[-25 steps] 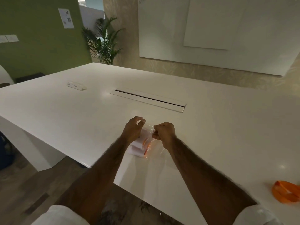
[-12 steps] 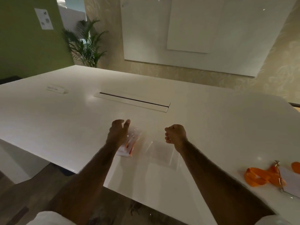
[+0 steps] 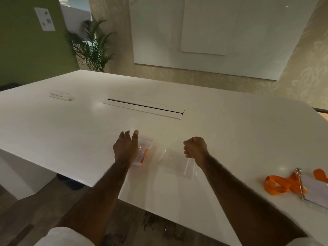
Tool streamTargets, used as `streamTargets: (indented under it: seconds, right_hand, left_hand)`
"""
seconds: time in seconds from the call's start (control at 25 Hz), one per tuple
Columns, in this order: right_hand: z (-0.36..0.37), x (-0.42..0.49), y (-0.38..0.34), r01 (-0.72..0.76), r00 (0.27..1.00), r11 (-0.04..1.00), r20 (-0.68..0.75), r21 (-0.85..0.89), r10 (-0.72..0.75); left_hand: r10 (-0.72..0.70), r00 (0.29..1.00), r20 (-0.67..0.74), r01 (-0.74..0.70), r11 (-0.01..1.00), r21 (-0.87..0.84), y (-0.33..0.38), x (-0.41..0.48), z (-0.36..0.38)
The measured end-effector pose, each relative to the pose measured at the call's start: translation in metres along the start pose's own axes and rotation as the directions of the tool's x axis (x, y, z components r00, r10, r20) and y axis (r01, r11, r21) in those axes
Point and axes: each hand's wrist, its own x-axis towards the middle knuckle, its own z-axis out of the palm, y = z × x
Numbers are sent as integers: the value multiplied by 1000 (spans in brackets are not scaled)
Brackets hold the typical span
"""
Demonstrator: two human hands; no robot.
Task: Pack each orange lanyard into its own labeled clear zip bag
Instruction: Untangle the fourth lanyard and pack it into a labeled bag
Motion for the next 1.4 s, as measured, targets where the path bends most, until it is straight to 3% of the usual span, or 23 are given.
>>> streamTargets:
  seconds: [0.16,0.28,0.6,0.76,0.88,1.12,1.28,1.4]
  right_hand:
    - [-2,-2,3,-10,1000,996,27,91,8]
    - [0,0,6,-14,1000,996,17,83,13]
    - [11,9,8,-117,988,991,113,61,109]
    - [13,12,10,2,999,990,37,-142,3]
    - [10,9,13,29,998,993,56,-114,-23]
    - [-14,2,23,112,990,954,-56,-280,-132]
    - [-33,2,31,113,985,945,-88,-308,-146]
    - [-45,0,34,116,980,932,-111,-343,-163]
  left_hand:
    - [34,997,-73,-25,994,110,-4,-9,-5]
    - [-34,998,48,18,955,295,-14,-11,-8]
    - [-131,989,-63,134,990,44,-20,5,2]
    - [-101,993,-68,107,990,93,-20,15,4]
    - [-53,998,-30,58,978,201,-13,18,4]
    - [123,986,114,-159,902,401,1,11,6]
    - [140,983,122,-177,905,387,9,6,6]
    - [107,993,42,-115,954,278,26,2,14]
